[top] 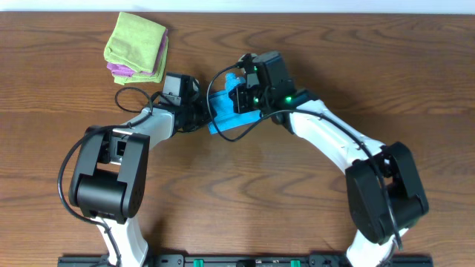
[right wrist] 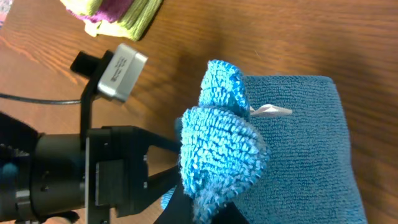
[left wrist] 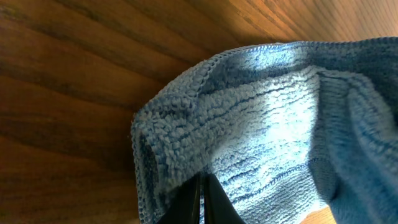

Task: Fold the cloth
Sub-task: 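Fold the right end of the blue strip over toward the left gripper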

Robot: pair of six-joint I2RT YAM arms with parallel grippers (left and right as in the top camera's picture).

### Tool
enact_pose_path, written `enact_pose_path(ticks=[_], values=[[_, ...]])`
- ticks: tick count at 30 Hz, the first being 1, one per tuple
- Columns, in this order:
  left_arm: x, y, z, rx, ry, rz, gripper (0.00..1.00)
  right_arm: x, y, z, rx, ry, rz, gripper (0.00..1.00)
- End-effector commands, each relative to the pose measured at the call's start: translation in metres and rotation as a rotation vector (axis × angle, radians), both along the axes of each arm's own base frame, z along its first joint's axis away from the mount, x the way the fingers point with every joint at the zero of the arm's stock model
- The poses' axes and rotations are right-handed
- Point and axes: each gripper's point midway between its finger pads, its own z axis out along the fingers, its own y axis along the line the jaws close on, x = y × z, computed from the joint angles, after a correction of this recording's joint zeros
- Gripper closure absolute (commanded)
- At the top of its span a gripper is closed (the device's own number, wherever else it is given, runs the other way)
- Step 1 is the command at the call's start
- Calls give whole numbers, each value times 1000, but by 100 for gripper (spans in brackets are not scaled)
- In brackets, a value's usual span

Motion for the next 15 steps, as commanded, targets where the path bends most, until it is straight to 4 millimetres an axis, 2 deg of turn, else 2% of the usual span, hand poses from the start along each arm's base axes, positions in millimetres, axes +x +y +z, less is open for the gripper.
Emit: enact_pose_path(ticks=[1,8,15], values=[[4,-2,1,-11,-3,-6,94,1,8,-9,-21,-2,15,99],[3,-3,8,-28,-9,-18,94,-4,13,-27,-41,29,27,99],[5,15,32,-16,-53,-19,94,-2,15,-27,-42,16,27,99]])
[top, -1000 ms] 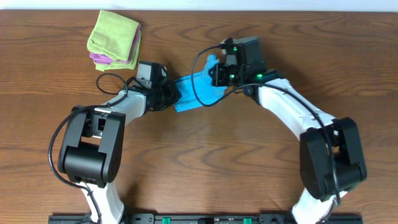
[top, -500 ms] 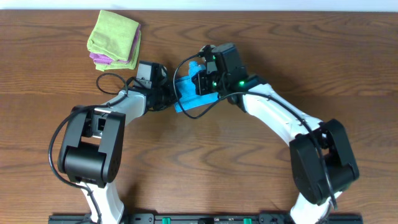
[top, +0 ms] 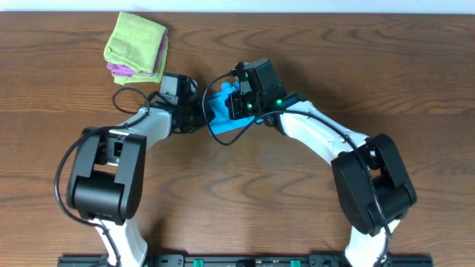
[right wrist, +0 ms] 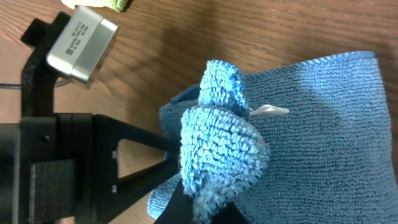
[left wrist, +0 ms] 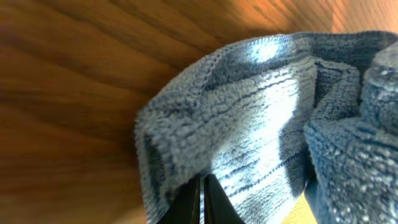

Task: Fold the cloth
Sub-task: 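Fold the right end of the blue strip over toward the left gripper, then release the folded blue cloth with the right gripper and retract right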

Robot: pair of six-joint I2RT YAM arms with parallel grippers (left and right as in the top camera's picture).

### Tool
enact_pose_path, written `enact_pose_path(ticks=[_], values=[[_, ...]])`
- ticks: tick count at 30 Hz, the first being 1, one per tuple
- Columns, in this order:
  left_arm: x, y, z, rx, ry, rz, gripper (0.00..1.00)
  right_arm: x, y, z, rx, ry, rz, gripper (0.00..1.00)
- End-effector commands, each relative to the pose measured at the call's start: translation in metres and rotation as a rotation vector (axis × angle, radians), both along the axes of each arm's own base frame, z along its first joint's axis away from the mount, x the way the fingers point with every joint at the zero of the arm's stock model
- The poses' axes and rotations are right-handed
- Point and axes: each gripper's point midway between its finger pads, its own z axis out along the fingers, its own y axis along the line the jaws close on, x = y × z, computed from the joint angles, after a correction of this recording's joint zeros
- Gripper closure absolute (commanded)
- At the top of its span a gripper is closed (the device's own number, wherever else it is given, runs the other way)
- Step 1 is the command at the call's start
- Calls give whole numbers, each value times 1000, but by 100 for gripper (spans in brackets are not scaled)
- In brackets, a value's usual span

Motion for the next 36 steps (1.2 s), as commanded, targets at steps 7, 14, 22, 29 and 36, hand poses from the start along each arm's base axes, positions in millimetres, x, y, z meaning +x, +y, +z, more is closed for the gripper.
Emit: enact_pose_path(ticks=[7,14,22,29,36], values=[[18,26,58,-8,-136,22,94,7,13,8,0,-66,10,99],[22,35,79,-11,-191,40,94,7,16,2,-9,-68,10,99],[26,47,86,-10,-207,66,94,1,21,-12,-20,-41,28,99],[29,60,87,-10,-209,96,94,-14,39,-10,4,-28,85,92],[31,69,87,-12,-209,115,94,-28,55,-7,24,-21,135,49]])
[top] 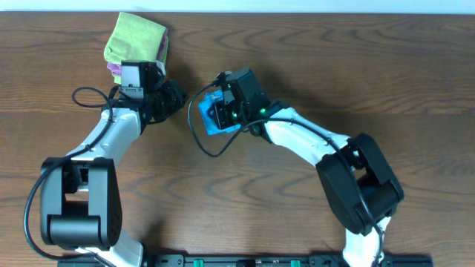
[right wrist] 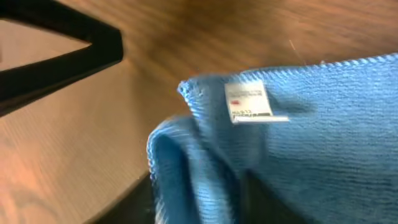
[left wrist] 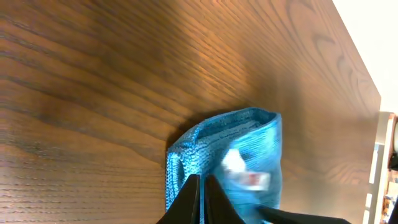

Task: Fold the cloth
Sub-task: 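Release the folded blue cloth with the right gripper and retract right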

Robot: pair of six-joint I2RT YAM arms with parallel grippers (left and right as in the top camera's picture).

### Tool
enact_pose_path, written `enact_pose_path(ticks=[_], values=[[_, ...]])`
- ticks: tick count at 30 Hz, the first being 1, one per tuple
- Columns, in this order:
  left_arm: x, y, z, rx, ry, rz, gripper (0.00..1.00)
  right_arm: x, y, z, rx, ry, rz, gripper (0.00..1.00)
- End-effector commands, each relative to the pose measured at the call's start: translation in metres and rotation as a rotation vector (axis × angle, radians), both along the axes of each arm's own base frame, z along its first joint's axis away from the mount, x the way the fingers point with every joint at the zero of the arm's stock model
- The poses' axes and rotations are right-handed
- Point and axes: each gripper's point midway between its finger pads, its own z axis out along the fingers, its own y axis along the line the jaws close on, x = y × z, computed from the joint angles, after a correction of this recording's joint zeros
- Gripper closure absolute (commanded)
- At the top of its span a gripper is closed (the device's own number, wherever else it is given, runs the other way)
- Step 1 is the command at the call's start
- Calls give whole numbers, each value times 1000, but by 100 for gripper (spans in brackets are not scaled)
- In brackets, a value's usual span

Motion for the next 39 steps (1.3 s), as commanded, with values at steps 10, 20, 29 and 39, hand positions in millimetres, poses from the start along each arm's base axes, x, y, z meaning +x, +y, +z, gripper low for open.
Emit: enact_pose_path(ticks=[10,20,29,39], values=[[7,14,18,-11,-49,10,94,9,24,38,70,-38,51,37],[-10,11,14,-88,33,-21,55,40,-26,57,32,-4,-66,1],[-38,3,3,-138,174,-43,32,21,-120,102,-72,18,-46,6],[-60,-1,-5,-143,259,-74,30,-32,-254,139,-149,-4,-201,10]])
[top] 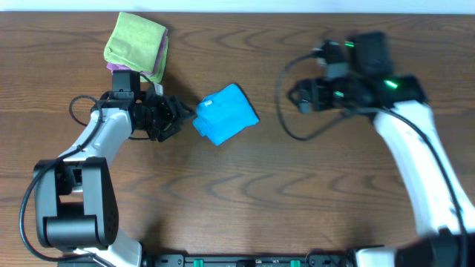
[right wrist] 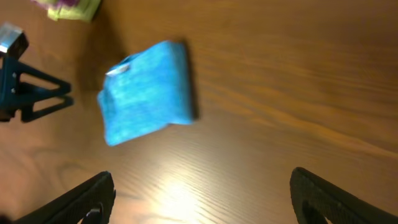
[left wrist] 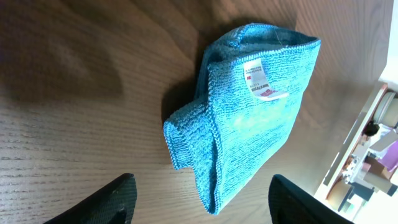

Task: Fold the cloth
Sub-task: 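Release the folded blue cloth with the right gripper and retract right, then grasp the folded blue cloth with the left gripper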

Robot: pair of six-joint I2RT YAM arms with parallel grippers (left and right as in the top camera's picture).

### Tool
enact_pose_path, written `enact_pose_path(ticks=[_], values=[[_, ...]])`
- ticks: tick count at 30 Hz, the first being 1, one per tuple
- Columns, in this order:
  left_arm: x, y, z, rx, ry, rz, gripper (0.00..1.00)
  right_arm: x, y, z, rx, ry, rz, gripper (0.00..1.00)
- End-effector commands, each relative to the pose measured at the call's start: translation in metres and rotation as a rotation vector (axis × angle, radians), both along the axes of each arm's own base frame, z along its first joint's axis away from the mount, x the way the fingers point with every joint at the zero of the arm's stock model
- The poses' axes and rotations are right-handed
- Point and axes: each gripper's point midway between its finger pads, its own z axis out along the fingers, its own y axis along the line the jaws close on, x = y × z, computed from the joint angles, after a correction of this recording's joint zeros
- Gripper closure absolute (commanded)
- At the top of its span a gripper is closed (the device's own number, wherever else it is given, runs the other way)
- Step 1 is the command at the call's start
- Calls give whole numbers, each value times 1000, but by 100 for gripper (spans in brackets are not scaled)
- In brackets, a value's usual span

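The blue cloth (top: 225,113) lies folded into a small thick packet on the wooden table, its white label (left wrist: 259,81) facing up. My left gripper (top: 175,119) stands open just left of the packet, nothing between its fingers. The left wrist view shows the cloth (left wrist: 249,118) lying ahead of the spread fingers (left wrist: 115,199). My right gripper (top: 303,96) is open and well off to the right, raised above the table. From the right wrist view the cloth (right wrist: 144,90) is far off at the upper left.
A stack of folded cloths, green (top: 136,40) over purple, sits at the table's far left, just behind my left arm. Cables loop from both wrists. Bare wood (top: 297,185) spreads across the middle and front.
My right gripper has let go of the blue cloth and now hangs open far to the right. My left gripper, shut then, is open. The cloth lies flat as a packet.
Both grippers were shut on the blue cloth at the table's middle, the right one holding a bunched fold above it. Later the left arm had drawn back to the left while the right still worked the cloth. Now both are open and clear of the folded packet.
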Motion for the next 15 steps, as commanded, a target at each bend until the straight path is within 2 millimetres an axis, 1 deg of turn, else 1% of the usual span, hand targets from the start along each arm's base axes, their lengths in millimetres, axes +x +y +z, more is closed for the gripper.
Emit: enact_pose_path(ticks=[1,3,5,6,8,12,15], values=[[-1,-1,10,-11,-23,-16,29,-23,-30,-9,-4,-15,-20,9],[-6,-1,5,-13,-2,-14,28,-42,-44,-16,44,-33,-53,9],[-13,-1,-1,-18,22,-11,28,-58,-52,-21,89,-58,-79,2],[-17,-2,-5,-25,40,-6,27,-67,-56,-25,107,-75,-95,1],[-27,-5,-12,-49,68,-6,27,-85,-63,-32,126,-106,-124,1],[-40,-13,-22,-111,102,7,26,-114,-69,-45,136,-144,-183,1],[-42,-18,-26,-136,113,27,24,-126,-68,-49,150,-156,-221,1]])
